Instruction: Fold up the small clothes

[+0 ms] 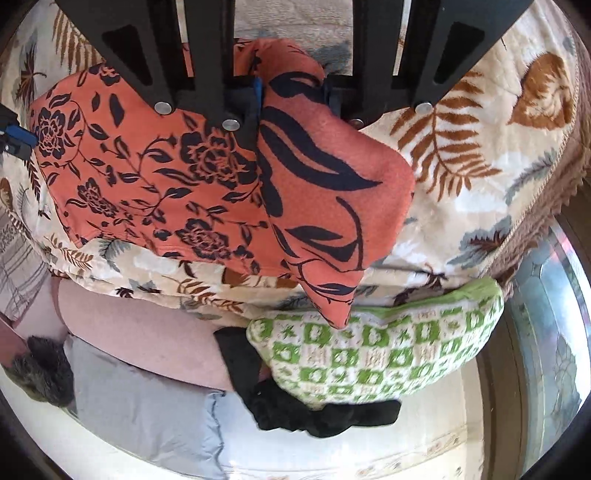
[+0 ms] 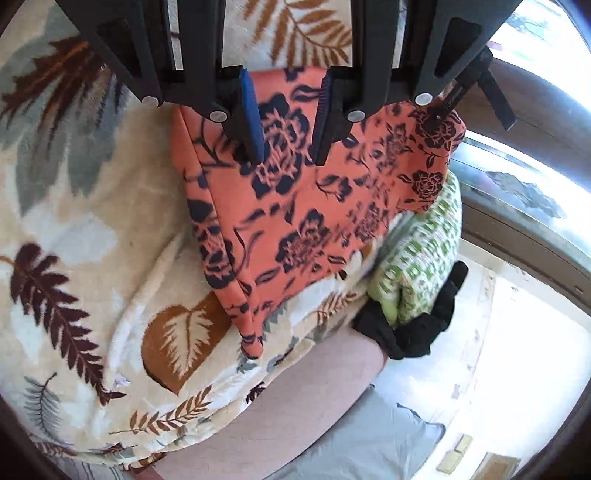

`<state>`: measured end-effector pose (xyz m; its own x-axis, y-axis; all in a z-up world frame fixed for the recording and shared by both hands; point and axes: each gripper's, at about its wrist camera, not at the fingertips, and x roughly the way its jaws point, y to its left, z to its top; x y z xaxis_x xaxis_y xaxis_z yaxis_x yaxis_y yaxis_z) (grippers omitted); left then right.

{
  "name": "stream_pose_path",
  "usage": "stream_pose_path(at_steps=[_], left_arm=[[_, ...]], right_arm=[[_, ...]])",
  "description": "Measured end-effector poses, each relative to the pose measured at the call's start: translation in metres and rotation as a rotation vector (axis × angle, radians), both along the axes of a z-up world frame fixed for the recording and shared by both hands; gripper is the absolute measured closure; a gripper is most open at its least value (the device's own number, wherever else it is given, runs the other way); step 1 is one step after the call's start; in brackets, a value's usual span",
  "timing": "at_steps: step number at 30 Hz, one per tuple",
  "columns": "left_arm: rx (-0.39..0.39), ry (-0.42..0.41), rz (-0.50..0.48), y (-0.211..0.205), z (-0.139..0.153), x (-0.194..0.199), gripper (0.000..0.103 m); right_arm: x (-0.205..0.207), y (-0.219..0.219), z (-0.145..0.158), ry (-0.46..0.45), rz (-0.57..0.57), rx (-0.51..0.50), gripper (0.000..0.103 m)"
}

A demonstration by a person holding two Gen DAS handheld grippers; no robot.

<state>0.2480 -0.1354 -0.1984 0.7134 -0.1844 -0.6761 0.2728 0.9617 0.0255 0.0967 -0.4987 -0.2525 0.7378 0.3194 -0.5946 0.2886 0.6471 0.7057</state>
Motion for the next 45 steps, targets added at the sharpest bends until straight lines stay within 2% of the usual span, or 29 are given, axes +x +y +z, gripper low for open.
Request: stream_pose_path(at_steps=[3,6,10,11,12,13,14,17,19,23,28,31,32,33,35,38,41,43,45], left_arm=[[0.060,-0.062,-0.080,-0.038,0.016,-0.020,0.081],[0.097,-0.074,-0.174,-0.085,0.021,-0.036,0.081],[0.185,-0.045,-0.294,-0.153,-0.002,-0.051,0.081],[0.214,-0.037,-0.320,-0.168,-0.013,-0.057,0.081],[0.238,-0.017,-0.341,-0.182,-0.025,-0.059,0.081],[0.266,0.004,-0.352,-0.193,-0.038,-0.064,0.081],[0.303,0.006,-0.349,-0.201,-0.048,-0.066,0.081],[0.390,-0.075,-0.363,-0.208,-0.060,-0.081,0.081],[0.386,-0.080,-0.372,-0.205,-0.059,-0.083,0.081],[0.391,-0.088,-0.377,-0.203,-0.057,-0.083,0.081],[0.480,-0.151,-0.402,-0.210,-0.065,-0.096,0.081],[0.505,-0.169,-0.422,-0.211,-0.066,-0.100,0.081],[0.505,-0.168,-0.426,-0.211,-0.066,-0.100,0.081],[0.504,-0.163,-0.429,-0.211,-0.064,-0.100,0.081],[0.505,-0.153,-0.438,-0.212,-0.061,-0.100,0.081],[0.481,-0.182,-0.458,-0.216,-0.044,-0.104,0.081],[0.396,-0.186,-0.478,-0.230,-0.019,-0.105,0.081],[0.349,-0.157,-0.491,-0.245,-0.012,-0.102,0.080],[0.331,-0.140,-0.508,-0.262,-0.017,-0.102,0.079]], right_arm=[[0.008,-0.005,-0.003,0.007,0.011,0.063,0.073],[0.009,-0.011,-0.004,-0.006,0.003,0.105,0.073],[0.007,-0.025,-0.004,-0.055,-0.001,0.186,0.072],[0.008,-0.028,-0.005,-0.064,-0.005,0.217,0.068],[0.009,-0.033,-0.008,-0.072,-0.008,0.258,0.049],[0.011,-0.038,-0.012,-0.080,-0.015,0.311,0.034],[0.014,-0.041,-0.015,-0.089,-0.019,0.356,0.023],[0.039,-0.048,-0.019,-0.102,0.032,0.435,0.024],[0.063,-0.047,-0.019,-0.096,0.086,0.454,0.024],[0.109,-0.030,-0.024,-0.028,0.177,0.395,0.024],[0.144,-0.021,-0.035,-0.013,0.210,0.390,0.024],[0.158,-0.013,-0.037,-0.010,0.225,0.342,0.031],[0.163,-0.007,-0.037,0.005,0.232,0.283,0.047],[0.167,0.000,-0.036,0.030,0.252,0.199,0.076],[0.168,0.009,-0.030,0.041,0.279,0.089,0.087],[0.162,0.003,-0.001,-0.033,0.282,-0.001,0.090],[0.153,-0.012,0.028,-0.127,0.273,-0.064,0.090],[0.149,-0.025,0.037,-0.161,0.262,-0.098,0.090],[0.150,-0.039,0.035,-0.154,0.243,-0.115,0.090]])
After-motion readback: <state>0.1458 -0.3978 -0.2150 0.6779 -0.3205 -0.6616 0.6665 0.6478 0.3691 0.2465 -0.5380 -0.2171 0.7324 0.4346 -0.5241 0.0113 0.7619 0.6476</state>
